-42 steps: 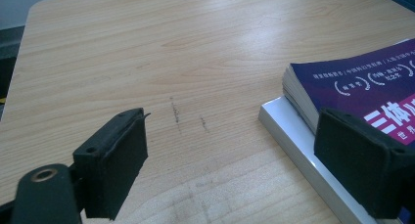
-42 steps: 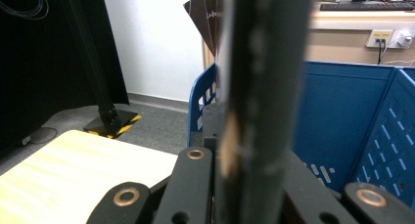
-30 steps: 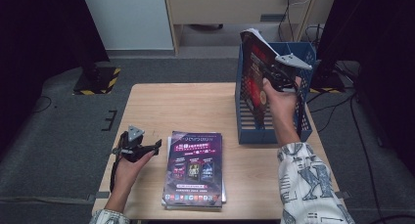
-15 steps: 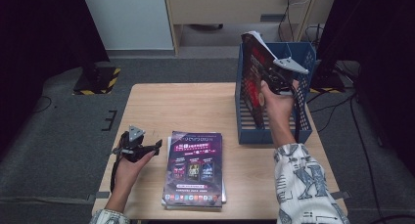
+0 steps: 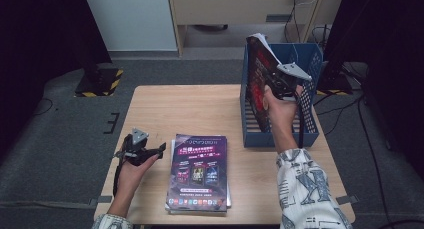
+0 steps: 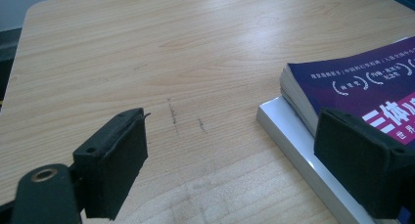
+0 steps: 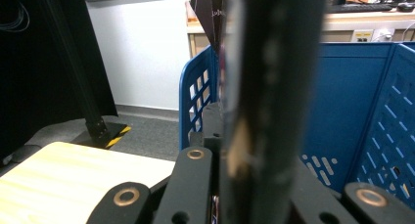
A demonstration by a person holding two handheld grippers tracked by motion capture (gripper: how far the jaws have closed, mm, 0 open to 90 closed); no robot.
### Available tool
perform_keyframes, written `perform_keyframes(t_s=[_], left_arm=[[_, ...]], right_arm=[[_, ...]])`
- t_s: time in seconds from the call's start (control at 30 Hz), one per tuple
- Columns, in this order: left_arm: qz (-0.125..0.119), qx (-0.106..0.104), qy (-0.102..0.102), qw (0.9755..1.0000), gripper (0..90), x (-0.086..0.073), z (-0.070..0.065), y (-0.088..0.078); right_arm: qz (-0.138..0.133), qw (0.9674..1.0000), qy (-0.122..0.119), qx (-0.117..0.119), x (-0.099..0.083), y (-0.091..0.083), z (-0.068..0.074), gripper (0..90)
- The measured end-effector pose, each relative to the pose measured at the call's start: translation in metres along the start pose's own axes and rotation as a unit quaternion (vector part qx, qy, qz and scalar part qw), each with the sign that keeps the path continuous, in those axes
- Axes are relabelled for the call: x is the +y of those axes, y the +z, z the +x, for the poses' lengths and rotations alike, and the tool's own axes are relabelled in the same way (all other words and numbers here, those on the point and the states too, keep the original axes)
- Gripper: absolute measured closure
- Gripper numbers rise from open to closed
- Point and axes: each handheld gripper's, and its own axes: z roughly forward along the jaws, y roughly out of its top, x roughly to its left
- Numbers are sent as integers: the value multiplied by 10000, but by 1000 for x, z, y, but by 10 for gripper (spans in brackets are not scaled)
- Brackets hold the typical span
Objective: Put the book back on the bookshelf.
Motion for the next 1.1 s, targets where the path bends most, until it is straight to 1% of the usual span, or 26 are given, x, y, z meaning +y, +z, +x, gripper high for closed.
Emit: perform_keyframes(t_s=[0.17, 0.3, 0.5, 0.6, 0.7, 0.77, 0.87, 1.1], left_arm=[[6, -2, 8, 10000, 120, 0, 0, 0], [-3, -1, 18, 10000, 121, 0, -1, 0], [6, -10, -2, 10000, 120, 0, -1, 1], [11, -15, 27, 10000, 121, 1, -2, 1], [26, -17, 39, 10000, 121, 0, -2, 2], [26, -21, 46, 10000, 120, 0, -3, 3], [26, -26, 53, 10000, 120, 1, -3, 2], [17, -30, 44, 10000, 121, 0, -3, 2]], right_arm=[[-56, 9999, -62, -88, 0, -2, 1, 868], [-51, 9999, -75, -102, 0, 0, 1, 868], [-56, 9999, -32, -132, -7, 4, -1, 867], [-14, 9998, -37, -206, -10, 5, 0, 867], [-21, 9997, -69, -233, -11, 5, -2, 867], [-25, 9997, -74, -225, -11, 5, -4, 868], [-53, 9998, -12, -200, -12, 6, -4, 867], [-18, 9999, -69, -124, -18, 10, 6, 867]])
